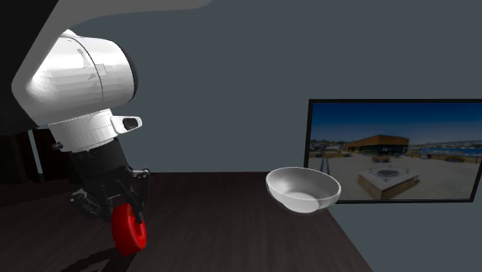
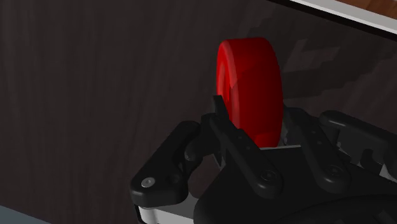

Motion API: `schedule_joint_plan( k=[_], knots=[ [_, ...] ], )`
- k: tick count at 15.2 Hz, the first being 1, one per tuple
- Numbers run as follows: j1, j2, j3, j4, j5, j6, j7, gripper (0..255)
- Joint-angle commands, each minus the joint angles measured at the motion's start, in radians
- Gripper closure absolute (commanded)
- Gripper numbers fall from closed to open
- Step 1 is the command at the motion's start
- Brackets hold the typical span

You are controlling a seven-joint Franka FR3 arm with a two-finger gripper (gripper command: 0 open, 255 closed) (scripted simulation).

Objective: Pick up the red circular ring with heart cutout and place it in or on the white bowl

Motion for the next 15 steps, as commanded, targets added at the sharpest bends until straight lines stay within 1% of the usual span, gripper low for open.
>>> schedule_joint_plan(
  k=[1,3,15],
  knots=[
    [0.0,0.001,0.0,-0.001,0.0,0.0,0.0,255],
    [-0.001,0.0,0.0,-0.001,0.0,0.0,0.0,255],
    [0.002,-0.055,0.007,0.071,0.017,-0.125,-0.028,255]
  ],
)
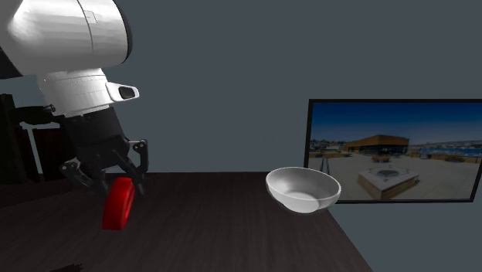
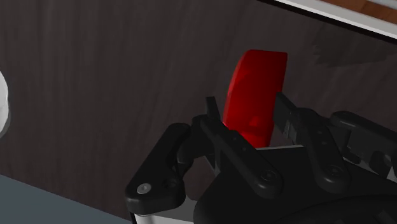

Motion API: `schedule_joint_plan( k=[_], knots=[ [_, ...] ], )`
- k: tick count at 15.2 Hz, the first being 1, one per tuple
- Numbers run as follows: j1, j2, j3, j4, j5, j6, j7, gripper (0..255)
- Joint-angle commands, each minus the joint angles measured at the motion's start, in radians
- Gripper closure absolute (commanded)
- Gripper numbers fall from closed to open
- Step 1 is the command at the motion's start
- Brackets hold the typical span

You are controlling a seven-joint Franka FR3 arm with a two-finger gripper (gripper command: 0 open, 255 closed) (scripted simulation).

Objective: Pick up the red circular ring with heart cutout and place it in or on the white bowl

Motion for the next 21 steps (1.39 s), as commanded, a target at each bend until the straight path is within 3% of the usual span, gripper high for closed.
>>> schedule_joint_plan(
  k=[1,15,21],
  knots=[
    [0.001,-0.004,0.001,0.019,0.002,-0.023,-0.005,255],
    [0.013,-0.025,0.004,0.171,0.012,-0.192,-0.038,255],
    [-0.096,-0.184,-0.015,-0.072,0.029,-0.087,-0.13,255]
  ],
)
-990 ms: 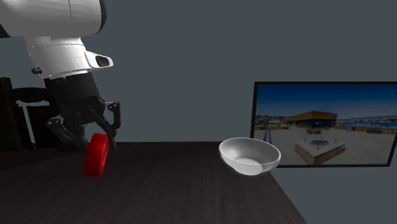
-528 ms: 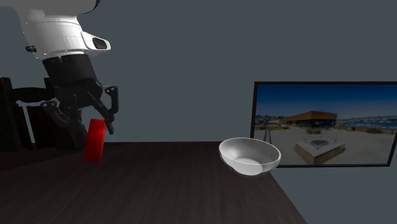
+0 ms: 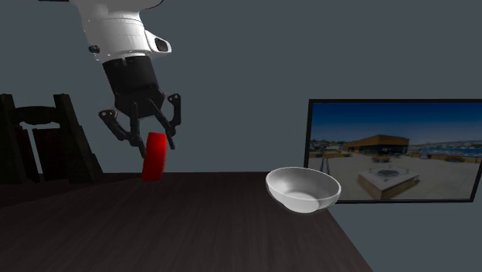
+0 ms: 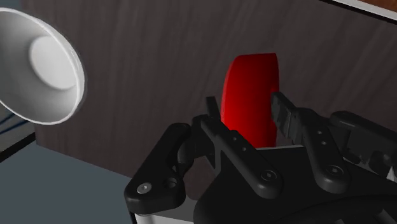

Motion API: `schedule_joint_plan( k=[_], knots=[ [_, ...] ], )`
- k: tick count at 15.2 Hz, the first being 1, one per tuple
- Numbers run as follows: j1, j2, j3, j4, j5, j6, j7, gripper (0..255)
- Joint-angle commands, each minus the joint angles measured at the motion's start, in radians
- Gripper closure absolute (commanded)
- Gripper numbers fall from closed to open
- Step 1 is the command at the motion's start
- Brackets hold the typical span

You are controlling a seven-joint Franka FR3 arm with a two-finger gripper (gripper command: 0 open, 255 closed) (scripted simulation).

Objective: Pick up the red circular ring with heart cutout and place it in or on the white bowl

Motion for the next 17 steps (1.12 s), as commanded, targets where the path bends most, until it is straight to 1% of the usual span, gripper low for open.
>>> schedule_joint_plan(
  k=[1,5,9,17],
  knots=[
    [-0.032,-0.051,-0.007,-0.077,0.006,0.033,-0.03,255],
    [-0.095,-0.125,-0.03,-0.182,0.014,0.081,-0.103,255],
    [-0.154,-0.183,-0.058,-0.261,0.02,0.121,-0.182,255],
    [-0.265,-0.252,-0.123,-0.354,0.026,0.181,-0.348,255]
  ],
)
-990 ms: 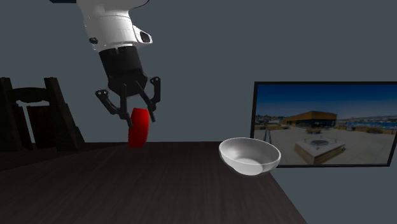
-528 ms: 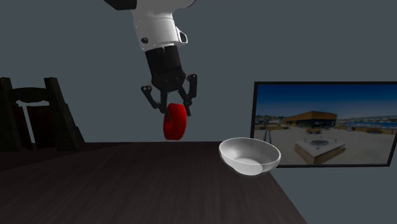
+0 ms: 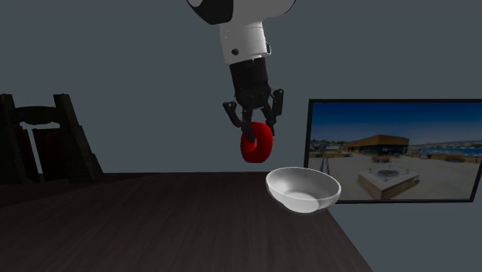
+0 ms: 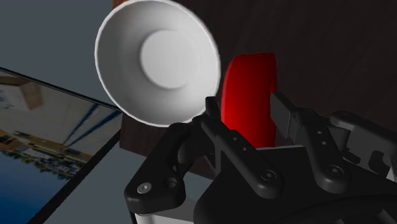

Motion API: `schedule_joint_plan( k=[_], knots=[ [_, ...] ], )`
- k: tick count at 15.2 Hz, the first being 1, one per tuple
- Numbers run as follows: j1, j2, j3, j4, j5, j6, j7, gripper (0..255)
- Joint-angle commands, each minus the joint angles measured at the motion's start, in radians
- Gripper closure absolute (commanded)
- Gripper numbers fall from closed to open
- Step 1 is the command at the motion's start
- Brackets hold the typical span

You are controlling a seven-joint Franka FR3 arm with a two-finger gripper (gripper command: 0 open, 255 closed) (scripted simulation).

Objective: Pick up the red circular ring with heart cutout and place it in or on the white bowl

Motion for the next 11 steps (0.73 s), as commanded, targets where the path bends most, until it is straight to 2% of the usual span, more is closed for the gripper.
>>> schedule_joint_plan(
  k=[1,8,11],
  knots=[
    [-0.026,-0.009,-0.017,-0.011,0.001,0.012,-0.043,255],
    [-0.119,-0.016,-0.079,-0.017,0.007,0.046,-0.196,255],
    [-0.129,-0.008,-0.086,-0.034,0.006,0.073,-0.206,255]
  ],
)
